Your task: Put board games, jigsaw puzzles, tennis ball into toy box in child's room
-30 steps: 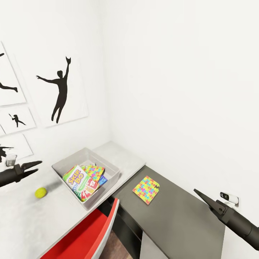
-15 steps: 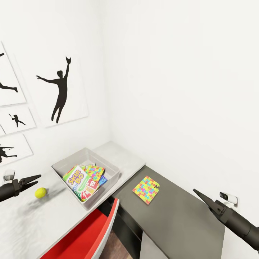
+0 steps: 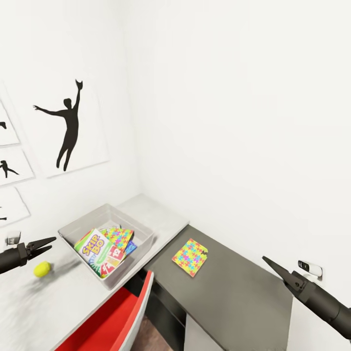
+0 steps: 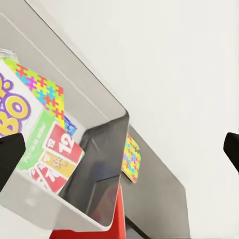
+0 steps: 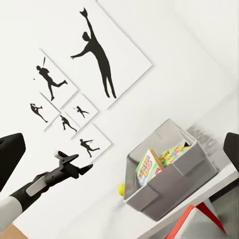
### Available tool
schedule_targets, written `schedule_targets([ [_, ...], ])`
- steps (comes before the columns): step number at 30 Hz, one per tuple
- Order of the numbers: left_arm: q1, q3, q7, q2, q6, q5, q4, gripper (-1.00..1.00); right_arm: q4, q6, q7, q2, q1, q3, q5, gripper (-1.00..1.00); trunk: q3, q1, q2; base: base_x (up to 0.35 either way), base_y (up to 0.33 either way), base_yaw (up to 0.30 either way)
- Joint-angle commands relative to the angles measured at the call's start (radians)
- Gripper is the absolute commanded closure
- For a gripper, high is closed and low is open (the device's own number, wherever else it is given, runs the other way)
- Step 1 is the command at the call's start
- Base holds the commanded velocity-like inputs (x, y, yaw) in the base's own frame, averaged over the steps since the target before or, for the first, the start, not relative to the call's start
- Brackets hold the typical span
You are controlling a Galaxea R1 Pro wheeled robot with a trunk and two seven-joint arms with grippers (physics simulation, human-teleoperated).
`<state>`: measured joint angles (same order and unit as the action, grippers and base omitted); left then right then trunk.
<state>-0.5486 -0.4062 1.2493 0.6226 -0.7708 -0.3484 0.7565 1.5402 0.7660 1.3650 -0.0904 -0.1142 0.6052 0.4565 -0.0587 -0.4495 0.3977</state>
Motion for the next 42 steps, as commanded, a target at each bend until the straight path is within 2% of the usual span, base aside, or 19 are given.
schedule_targets([
  [1, -0.001, 0.000, 0.002, 0.001, -0.009, -0.003, 0.000, -1.00, 0.000, 0.009, 0.002, 0.000, -0.001, 0.000, 0.002, -1.00, -0.001, -0.001, 0.002, -0.082, 0.083, -0.194],
  [7, -0.001, 0.000, 0.013, 0.003, -0.008, -0.002, 0.000, -1.00, 0.000, 0.009, 0.002, 0.000, -0.001, 0.000, 0.002, -1.00, 0.006, -0.001, 0.002, -0.088, 0.118, -0.197],
  [19, 0.001, -0.002, 0.076, 0.007, -0.004, 0.000, 0.000, -1.00, 0.000, 0.009, 0.002, 0.000, -0.001, -0.001, 0.002, -1.00, 0.021, -0.001, 0.002, -0.014, 0.020, -0.199],
  [42, 0.001, -0.001, 0.085, 0.007, 0.008, 0.000, 0.000, -1.00, 0.000, 0.009, 0.002, 0.000, -0.001, -0.001, 0.002, -1.00, 0.045, -0.001, 0.002, 0.000, 0.001, -0.173],
])
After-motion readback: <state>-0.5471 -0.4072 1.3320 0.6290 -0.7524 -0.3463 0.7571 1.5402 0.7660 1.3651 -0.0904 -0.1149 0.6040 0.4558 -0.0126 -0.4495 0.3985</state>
